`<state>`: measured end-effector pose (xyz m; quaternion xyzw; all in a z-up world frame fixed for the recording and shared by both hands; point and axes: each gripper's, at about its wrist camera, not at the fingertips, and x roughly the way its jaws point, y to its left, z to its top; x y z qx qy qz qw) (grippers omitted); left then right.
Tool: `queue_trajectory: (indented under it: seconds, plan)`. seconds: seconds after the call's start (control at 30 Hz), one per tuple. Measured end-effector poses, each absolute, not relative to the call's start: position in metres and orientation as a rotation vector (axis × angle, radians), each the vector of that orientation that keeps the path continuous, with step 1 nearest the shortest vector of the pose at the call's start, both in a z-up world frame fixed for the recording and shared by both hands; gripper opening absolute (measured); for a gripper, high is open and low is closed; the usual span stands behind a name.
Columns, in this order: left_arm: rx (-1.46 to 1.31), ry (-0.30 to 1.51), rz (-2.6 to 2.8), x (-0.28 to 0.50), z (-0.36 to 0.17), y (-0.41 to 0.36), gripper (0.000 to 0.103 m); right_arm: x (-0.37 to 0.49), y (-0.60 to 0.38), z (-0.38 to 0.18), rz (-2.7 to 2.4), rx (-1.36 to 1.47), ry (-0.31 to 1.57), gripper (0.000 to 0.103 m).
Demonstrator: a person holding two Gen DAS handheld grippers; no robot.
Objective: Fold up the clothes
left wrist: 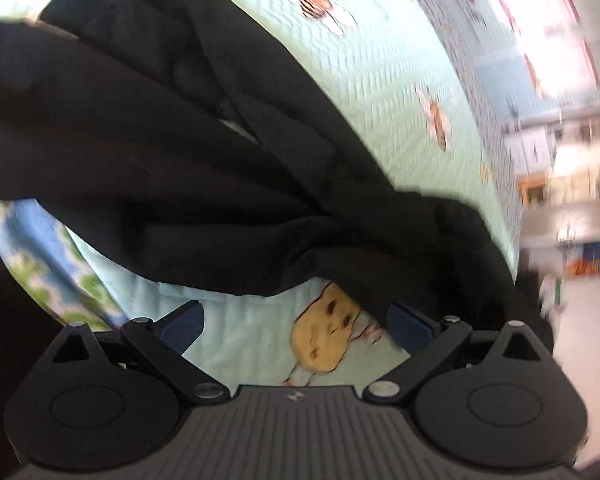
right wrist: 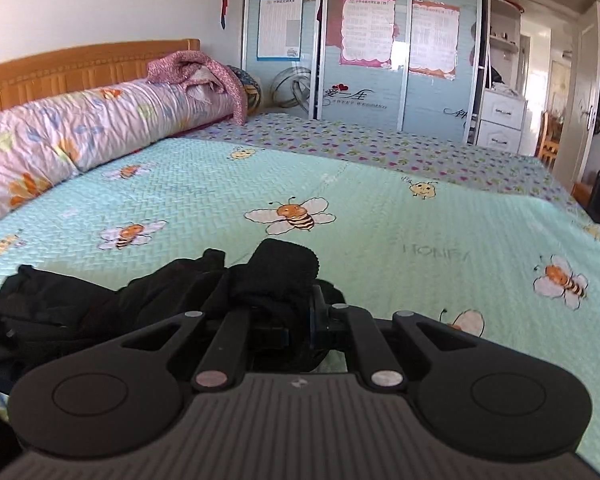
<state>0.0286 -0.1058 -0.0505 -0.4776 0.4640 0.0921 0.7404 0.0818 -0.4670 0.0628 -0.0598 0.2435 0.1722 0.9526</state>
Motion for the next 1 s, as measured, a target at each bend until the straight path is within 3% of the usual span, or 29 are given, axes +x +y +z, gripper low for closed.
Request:
queue_trajectory:
  seconds: [0.43, 0.87, 0.97, 1.0]
  plan:
    - [-1.118, 1.158, 0.297, 0.032, -0.065, -0.124, 0.101, 0.067, -0.508, 0.049, 0.393, -0.007, 0.498, 0.01]
    - [-1.157, 0.945, 0.352, 0.088, -0.063, -0.086, 0.103, 0.07, -0.524, 0.026, 0.398, 0.065, 0.554, 0.01]
    - [-1.081, 0.881, 0.347, 0.103, -0.058, -0.084, 0.088, 0.071, -0.524, 0.018, 0.399, 0.06, 0.569, 0.01]
    - [-1.047, 0.861, 0.342, 0.106, -0.053, -0.083, 0.07, 0.071, -0.524, 0.016, 0.399, 0.059, 0.571, 0.01]
